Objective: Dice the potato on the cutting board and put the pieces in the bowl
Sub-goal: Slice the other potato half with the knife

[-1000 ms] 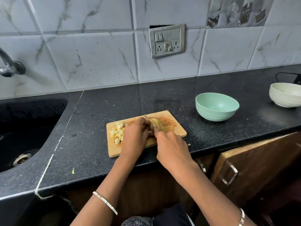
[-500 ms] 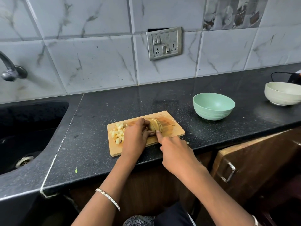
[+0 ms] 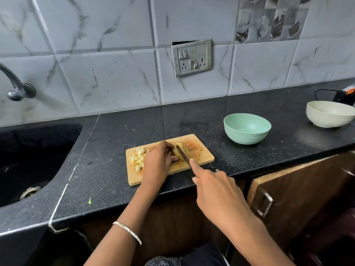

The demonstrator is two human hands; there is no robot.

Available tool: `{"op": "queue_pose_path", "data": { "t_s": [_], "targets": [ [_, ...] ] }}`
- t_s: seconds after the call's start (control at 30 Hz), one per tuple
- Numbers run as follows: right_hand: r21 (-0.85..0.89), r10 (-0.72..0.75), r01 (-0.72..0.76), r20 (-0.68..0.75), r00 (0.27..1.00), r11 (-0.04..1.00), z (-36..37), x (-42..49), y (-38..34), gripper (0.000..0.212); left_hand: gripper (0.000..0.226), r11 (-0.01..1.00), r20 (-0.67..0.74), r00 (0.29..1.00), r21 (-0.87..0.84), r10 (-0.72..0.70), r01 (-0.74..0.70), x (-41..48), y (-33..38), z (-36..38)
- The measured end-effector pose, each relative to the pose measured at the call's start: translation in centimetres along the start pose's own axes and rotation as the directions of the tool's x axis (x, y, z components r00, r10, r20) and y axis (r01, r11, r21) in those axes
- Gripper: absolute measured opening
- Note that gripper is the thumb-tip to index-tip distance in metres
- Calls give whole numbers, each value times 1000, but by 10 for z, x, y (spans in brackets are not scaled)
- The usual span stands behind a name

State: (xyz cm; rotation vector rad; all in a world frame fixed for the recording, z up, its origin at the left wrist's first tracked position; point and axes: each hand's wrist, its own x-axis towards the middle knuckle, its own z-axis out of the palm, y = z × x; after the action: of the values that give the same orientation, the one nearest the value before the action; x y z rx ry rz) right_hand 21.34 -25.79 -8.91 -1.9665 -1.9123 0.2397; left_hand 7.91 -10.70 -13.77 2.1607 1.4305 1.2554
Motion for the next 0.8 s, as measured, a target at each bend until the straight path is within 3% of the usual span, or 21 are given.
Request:
{"op": "queue_pose_path", "data": {
  "t_s": [0.2,0.43,0.63,0.7,0.8],
  "targets": [
    [29,2,-2,-19,1000,1000,7,24,-8,59,29,998,-6,1000,-63,-12,11,-1,-2,0],
    [104,70,-55,-139,988,993,20,51,12,57,39,996,-37,999,-93,-18,14,0,-7,2],
    [113,127,-121,-50,991,986,26,57,31,53,39,999,-79,997,-52,-15,11,0,-5,-2],
    [121,108,-106,-11,994,987,27,56,29,53,41,1000,-30,999,-8,-11,11,5,-3,-7],
    [118,85,-86,16,996,989,27,57,23,54,55,983,174,985,183,5,-37,26,1,-19]
  ]
}}
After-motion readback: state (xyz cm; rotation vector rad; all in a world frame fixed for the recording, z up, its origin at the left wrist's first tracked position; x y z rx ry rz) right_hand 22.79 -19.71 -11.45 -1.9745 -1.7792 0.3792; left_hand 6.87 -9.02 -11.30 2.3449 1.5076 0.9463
